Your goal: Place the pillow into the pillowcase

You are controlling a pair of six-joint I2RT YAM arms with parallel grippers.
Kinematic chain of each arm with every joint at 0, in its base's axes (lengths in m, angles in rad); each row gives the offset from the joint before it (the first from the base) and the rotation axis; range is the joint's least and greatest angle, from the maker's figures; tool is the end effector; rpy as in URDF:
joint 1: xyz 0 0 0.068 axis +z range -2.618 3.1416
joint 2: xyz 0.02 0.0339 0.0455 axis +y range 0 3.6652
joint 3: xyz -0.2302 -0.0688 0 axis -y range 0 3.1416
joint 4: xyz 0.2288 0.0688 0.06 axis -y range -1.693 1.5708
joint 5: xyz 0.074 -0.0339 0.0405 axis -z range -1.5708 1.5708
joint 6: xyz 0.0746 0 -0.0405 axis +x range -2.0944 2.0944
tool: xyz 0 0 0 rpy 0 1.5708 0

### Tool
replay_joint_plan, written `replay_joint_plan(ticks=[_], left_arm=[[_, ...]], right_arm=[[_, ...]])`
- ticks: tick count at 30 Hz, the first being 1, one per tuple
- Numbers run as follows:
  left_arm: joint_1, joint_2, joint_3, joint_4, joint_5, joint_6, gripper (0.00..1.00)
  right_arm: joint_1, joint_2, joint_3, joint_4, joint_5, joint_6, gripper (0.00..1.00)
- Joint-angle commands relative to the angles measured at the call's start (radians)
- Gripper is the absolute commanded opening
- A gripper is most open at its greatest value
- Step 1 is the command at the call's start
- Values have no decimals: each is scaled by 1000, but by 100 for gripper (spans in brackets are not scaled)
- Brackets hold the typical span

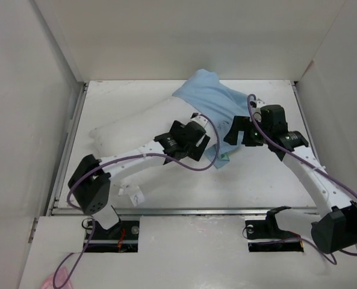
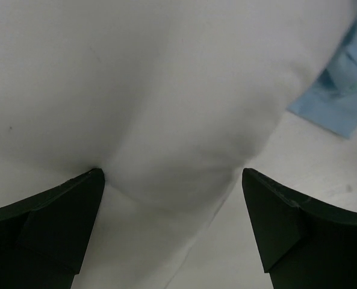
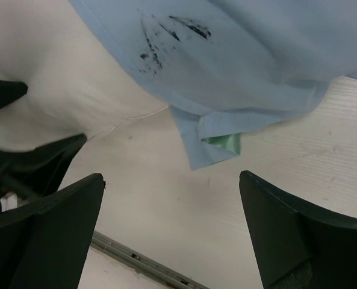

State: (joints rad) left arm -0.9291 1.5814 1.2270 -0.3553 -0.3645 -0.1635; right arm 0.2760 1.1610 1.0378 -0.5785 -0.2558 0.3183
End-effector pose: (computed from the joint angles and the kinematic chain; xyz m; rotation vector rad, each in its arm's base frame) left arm 0.2409 -0.2780 0.2269 0.6559 2.1328 -0.1804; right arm 0.2588 0.0929 0.2617 -0.0891 2.3157 0.5988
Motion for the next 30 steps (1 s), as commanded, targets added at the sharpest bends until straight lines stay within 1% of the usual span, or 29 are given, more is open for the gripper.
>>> replay_joint_plan(ticks=[1,2,3,4,5,6,7,8,11,12,13,14,15,16,17,18,20,21,24,25,27,28,29,30], left_arm=[[9,148,24,-91,-278,-122,100],[9,249,52,-114,-292,-132,100],[9,299,78,-146,-292,-133,97],[9,343,127,-146,-338,-120,90],[9,386,159,-164,-338,-120,76],[9,457,192,-184,-347,-120,58],[9,480,213,-195,-365,-120,6],[9,495,250,-206,-388,-140,0],[18,467,275,-195,-399,-125,0],[18,406,275,-183,-390,-105,0],[18,367,284,-163,-361,-81,0],[18,329,284,-107,-328,-59,0],[27,290,284,-78,-244,-36,0],[27,220,284,-48,-197,-10,0],[27,194,284,-6,-165,20,0],[27,174,308,-5,-115,21,0],[27,161,345,-31,-114,35,0],[27,161,385,-49,-114,35,0],[27,170,401,-50,-102,47,0],[27,180,428,-63,-102,47,0],[27,196,450,-74,-114,47,0],[27,209,469,-74,-114,47,0],[27,209,470,-74,-114,47,0],[27,209,480,-74,-102,47,0]], right_arm=[[3,-66,-31,75,3,11,99],[3,-75,-42,75,3,11,99],[3,-86,-65,75,3,11,99],[3,-104,-77,75,3,11,99],[3,-104,-88,75,3,22,99],[3,-121,-99,86,3,22,99],[-6,-121,-119,86,3,22,99],[-6,-135,-131,101,3,34,99],[-6,-144,-179,133,3,44,99],[-6,-144,-191,144,3,44,99],[-6,-144,-205,158,16,44,99],[-6,-135,-232,192,16,44,99],[-6,-123,-242,203,30,30,99],[-6,-113,-242,216,30,30,99],[-6,-103,-252,233,30,21,99],[-6,-75,-252,279,30,21,99],[15,-51,-252,345,12,21,99],[25,-38,-268,453,12,21,99],[34,37,-246,564,70,33,99],[34,87,-236,624,70,33,99],[34,144,-193,637,136,33,99],[34,205,-141,649,162,33,99],[34,236,-110,632,190,33,97],[34,265,-84,632,210,24,90]])
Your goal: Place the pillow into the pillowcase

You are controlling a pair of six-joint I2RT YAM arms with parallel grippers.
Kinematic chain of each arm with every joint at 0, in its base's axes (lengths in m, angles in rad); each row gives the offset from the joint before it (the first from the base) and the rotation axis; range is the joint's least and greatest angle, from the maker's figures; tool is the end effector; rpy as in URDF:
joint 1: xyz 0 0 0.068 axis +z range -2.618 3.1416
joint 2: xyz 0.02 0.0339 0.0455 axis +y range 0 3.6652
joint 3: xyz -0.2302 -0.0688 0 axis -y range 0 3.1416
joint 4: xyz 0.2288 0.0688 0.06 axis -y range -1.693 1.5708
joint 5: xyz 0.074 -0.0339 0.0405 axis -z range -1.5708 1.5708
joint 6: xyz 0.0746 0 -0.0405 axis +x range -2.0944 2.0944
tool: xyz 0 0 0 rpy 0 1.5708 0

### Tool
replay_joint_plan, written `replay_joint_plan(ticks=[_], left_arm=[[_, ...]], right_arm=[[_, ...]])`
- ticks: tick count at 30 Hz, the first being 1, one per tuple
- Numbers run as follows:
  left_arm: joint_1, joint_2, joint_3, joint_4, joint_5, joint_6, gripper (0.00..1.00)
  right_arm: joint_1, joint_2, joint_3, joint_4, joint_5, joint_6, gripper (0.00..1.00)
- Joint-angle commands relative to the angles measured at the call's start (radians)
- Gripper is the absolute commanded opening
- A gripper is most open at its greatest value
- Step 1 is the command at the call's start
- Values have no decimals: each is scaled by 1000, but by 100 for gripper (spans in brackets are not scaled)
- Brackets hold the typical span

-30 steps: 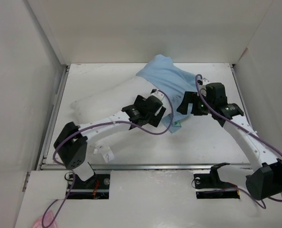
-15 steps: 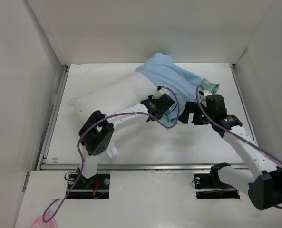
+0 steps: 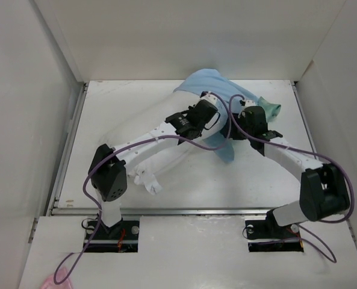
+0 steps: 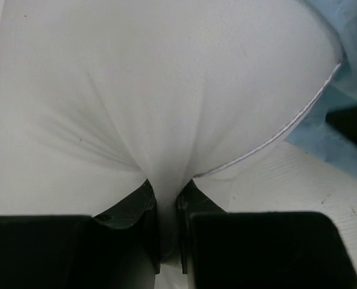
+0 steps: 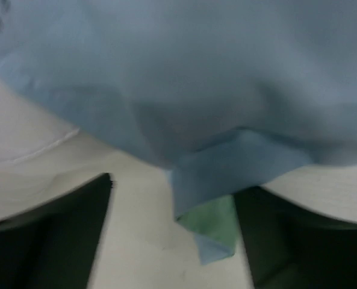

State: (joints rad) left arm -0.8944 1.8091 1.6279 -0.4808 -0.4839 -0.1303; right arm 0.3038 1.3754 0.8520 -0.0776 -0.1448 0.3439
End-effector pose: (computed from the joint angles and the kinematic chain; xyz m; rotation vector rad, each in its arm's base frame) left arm 0.2904 -0.3063 0.2689 0.5562 2.0733 -0.0519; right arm 0.3073 0.1076 0.1933 -0.0401 2.2126 0.5228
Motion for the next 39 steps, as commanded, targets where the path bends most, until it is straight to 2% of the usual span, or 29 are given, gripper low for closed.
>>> replay_joint_plan(ticks=[1,2,3,4,7,10,11,14,17,18,19,21,24,25,26,28,29,32,33,35,36,39], left_arm=[[-8,-19,79,51,18,14,0],[-8,-19,102,51,18,14,0],[-8,-19,115,51,-1,14,0],[-8,-8,131,51,-1,23,0],[3,13,208,61,-10,23,0],[3,48,317,48,33,32,0],[3,74,341,48,54,32,0],[3,131,423,39,119,32,0],[-15,171,492,8,119,8,0],[-15,182,492,8,119,8,0],[-15,194,503,8,119,-6,0],[-15,203,503,8,131,-17,0],[-15,203,489,8,153,-26,0],[-15,194,477,8,153,-26,0],[-15,194,446,8,153,-35,0],[-15,164,399,22,140,-35,0],[-15,164,373,42,140,-45,0],[-15,141,291,64,159,-54,0],[-15,141,279,74,159,-54,0],[-3,141,247,74,180,-63,0],[9,141,234,86,194,-63,0],[32,108,188,97,243,-75,0]], right_arm=[[6,75,146,131,122,-2,49],[6,103,162,121,122,18,22],[6,103,173,121,113,18,6],[15,103,173,105,102,18,0],[64,-1,164,61,97,-23,0],[203,-151,138,-22,120,-71,0],[269,-183,127,-22,93,-62,0],[336,-222,127,41,-24,-62,0],[360,-174,148,132,-313,-74,0],[360,-158,148,181,-470,-74,0],[360,-139,137,221,-525,-74,0],[360,-87,137,199,-600,-155,0],[360,-47,147,92,-388,-169,0],[360,-47,147,58,-245,-169,0],[360,-38,156,-2,-184,-169,7],[360,-54,147,-43,-122,-160,15],[360,-70,137,-62,-99,-160,28],[360,-165,98,-125,-108,-148,50],[360,-194,88,-169,-122,-148,64],[360,-275,88,-223,-134,-148,77],[360,-300,100,-249,-134,-148,91],[360,-377,150,-356,-89,-170,99]])
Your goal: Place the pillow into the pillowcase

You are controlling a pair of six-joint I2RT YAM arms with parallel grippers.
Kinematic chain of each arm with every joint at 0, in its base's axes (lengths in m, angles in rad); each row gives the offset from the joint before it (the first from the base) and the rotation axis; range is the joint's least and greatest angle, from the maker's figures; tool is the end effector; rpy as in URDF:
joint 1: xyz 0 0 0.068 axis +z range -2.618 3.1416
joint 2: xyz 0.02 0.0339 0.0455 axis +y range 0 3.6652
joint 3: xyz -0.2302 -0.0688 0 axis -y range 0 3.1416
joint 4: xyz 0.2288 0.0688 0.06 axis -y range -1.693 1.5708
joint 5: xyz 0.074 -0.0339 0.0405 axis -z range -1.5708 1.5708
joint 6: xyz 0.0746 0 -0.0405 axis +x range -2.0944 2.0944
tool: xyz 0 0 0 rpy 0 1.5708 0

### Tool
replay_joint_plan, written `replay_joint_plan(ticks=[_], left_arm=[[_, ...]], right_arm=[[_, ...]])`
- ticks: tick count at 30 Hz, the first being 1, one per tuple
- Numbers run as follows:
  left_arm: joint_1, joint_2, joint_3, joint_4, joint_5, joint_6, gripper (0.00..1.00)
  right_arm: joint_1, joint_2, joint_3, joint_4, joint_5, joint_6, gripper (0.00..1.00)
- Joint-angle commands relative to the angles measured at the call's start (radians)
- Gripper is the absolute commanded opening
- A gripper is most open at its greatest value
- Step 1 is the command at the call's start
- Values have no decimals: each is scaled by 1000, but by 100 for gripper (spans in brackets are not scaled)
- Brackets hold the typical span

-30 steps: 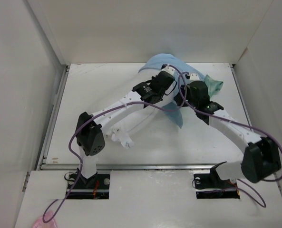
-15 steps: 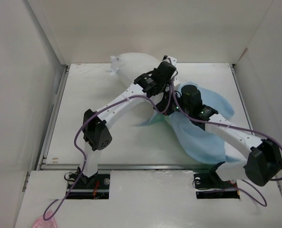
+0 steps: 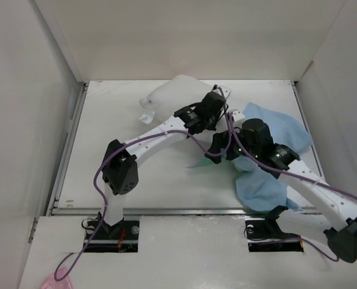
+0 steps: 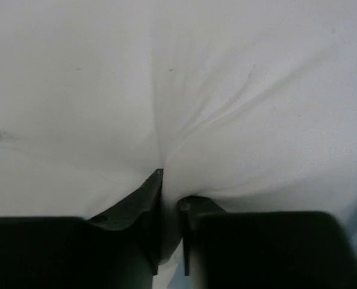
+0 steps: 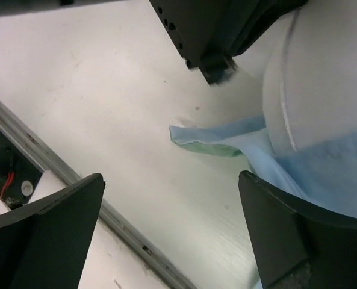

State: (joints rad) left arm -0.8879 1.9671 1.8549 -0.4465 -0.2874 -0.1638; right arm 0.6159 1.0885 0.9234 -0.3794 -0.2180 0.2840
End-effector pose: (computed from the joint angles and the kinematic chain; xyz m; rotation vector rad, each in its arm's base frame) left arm 0.3107 -0.3484 0.2827 0.5902 2.0370 -0.3235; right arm 0.2146 0.1717 0.2630 -0.4956 2.1402 0.7534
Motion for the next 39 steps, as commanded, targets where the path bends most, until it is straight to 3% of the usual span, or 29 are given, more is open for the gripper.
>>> replay_joint_plan(ticks=[1,3,4,5,8,11,16,19,23,28,30,31,36,37,39], left_arm=[[26,-62,-66,63,56,-42,20],[26,-120,-106,72,71,-52,54],[26,-147,-134,97,71,-52,87],[26,-178,-196,106,71,-63,100],[62,-322,-357,140,71,-97,100],[119,-476,-480,161,71,-149,100],[165,-694,-751,170,82,-261,100],[190,-816,-880,193,123,-334,100],[201,-951,-989,204,137,-400,100],[211,-993,-1048,204,137,-425,100],[211,-993,-1048,213,146,-425,100],[211,-975,-1048,213,146,-425,100],[221,-903,-1057,256,226,-437,100],[221,-886,-1057,270,253,-453,100],[221,-838,-1071,337,289,-466,100]], right_arm=[[48,-105,116,-103,12,-111,100],[48,-125,159,-151,80,-111,100],[48,-125,210,-179,153,-121,100],[48,-125,233,-225,196,-121,100],[48,-102,319,-285,388,-121,100],[48,-13,414,-296,451,-186,100],[48,290,583,-271,427,-336,100],[58,489,686,-259,317,-442,100],[68,712,775,-309,273,-621,100],[68,945,839,-291,328,-635,98],[68,1011,893,-291,353,-562,39],[59,1011,908,-291,389,-515,0],[-4,730,792,-63,490,-369,0],[-28,596,773,-34,453,-332,0],[-109,489,740,13,274,-332,0]])
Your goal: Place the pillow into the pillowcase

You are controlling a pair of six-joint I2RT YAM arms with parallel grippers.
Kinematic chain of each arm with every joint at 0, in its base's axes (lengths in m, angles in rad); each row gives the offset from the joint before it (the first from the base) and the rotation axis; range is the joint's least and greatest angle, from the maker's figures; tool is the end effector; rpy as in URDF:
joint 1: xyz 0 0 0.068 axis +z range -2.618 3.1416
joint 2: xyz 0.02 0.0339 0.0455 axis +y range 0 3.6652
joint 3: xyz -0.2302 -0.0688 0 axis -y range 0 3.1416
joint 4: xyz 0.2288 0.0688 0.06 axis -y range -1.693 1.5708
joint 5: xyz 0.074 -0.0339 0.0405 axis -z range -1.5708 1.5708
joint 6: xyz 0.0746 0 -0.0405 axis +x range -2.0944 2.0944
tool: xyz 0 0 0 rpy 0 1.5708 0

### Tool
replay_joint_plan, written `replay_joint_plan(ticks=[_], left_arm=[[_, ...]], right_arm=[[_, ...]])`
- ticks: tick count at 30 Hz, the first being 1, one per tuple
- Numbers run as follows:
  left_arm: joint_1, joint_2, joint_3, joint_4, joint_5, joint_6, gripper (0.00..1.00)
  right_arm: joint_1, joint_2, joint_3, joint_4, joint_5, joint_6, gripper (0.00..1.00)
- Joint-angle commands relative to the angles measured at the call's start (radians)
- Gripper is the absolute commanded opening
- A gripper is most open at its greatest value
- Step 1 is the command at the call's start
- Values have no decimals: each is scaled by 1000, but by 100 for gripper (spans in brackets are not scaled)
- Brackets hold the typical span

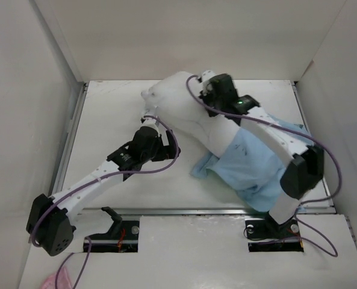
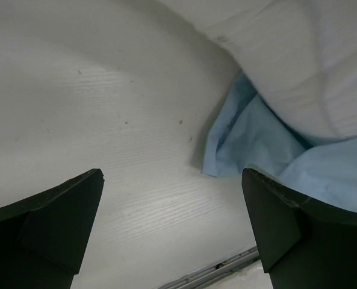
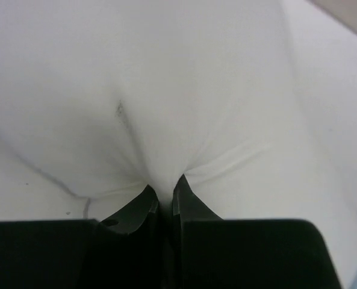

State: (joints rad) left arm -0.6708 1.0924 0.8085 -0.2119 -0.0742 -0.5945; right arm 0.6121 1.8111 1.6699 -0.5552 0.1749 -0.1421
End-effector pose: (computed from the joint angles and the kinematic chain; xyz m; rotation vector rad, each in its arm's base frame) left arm 0.2236 -0.1703 0.2408 0.0343 2.1406 -0.6902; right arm 0.3536 0.2324 0.2697 -0.7438 2.1288 0.0531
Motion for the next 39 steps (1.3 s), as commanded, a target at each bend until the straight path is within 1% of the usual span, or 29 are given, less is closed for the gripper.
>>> replay_joint_plan(ticks=[1,4,5,6,7,8,10,11,12,13,14,15,16,17,19,21,24,26,28,30,32,33,34,35,36,37,38,39], left_arm=[[4,55,-25,132,120,-45,100],[4,154,-25,236,195,-82,100],[16,184,-16,264,245,-108,100],[25,246,-2,291,278,-119,100],[25,279,9,348,318,-119,100],[34,309,30,373,393,-134,100],[43,389,41,445,485,-143,100],[43,411,53,532,529,-155,100],[43,432,67,570,615,-156,100],[43,475,76,603,651,-169,100],[43,497,86,635,681,-180,100],[43,517,96,649,745,-194,100],[43,532,97,673,770,-203,100],[43,541,87,742,798,-220,100],[43,541,43,814,846,-280,100],[66,532,34,824,846,-280,100],[66,532,44,839,843,-289,100],[48,544,84,839,843,-289,100],[13,576,121,839,876,-268,100],[4,598,121,827,901,-254,100],[-7,598,110,784,901,-210,100],[-7,578,92,739,855,-162,100],[-7,522,83,685,808,-101,100],[-16,488,83,569,748,4,100],[-27,451,74,525,647,59,100],[-27,416,64,505,611,96,100],[-36,356,55,505,596,119,100],[-36,336,55,514,596,165,100]], right_arm=[[-120,-305,-7,205,-139,104,0],[-130,-367,-7,205,-140,104,0],[-141,-395,-19,205,-149,104,0],[-141,-409,-28,205,-149,104,0],[-141,-423,-51,205,-149,104,0],[-152,-447,-62,216,-149,113,0],[-152,-457,-74,228,-149,125,0],[-152,-469,-75,228,-149,125,0],[-161,-469,-75,228,-149,137,0],[-161,-478,-75,239,-149,137,0],[-161,-478,-75,239,-149,148,0],[-161,-487,-75,239,-132,148,0],[-161,-487,-75,250,-132,159,0],[-161,-487,-75,250,-132,159,0],[-161,-487,-75,250,-132,159,0],[-161,-498,-87,250,-141,159,0],[-161,-524,-122,282,-131,177,0],[-161,-536,-141,299,-115,187,0],[-161,-536,-141,299,-85,187,0],[-161,-536,-122,288,-54,187,0],[-161,-536,-102,270,-17,187,0],[-161,-526,-92,270,-17,187,0],[-161,-516,-91,270,-17,187,0],[-161,-516,-91,259,-17,187,0],[-161,-506,-91,259,-17,187,0],[-161,-506,-91,259,-17,187,0],[-170,-506,-91,249,-26,187,0],[-170,-506,-91,248,-35,187,0]])
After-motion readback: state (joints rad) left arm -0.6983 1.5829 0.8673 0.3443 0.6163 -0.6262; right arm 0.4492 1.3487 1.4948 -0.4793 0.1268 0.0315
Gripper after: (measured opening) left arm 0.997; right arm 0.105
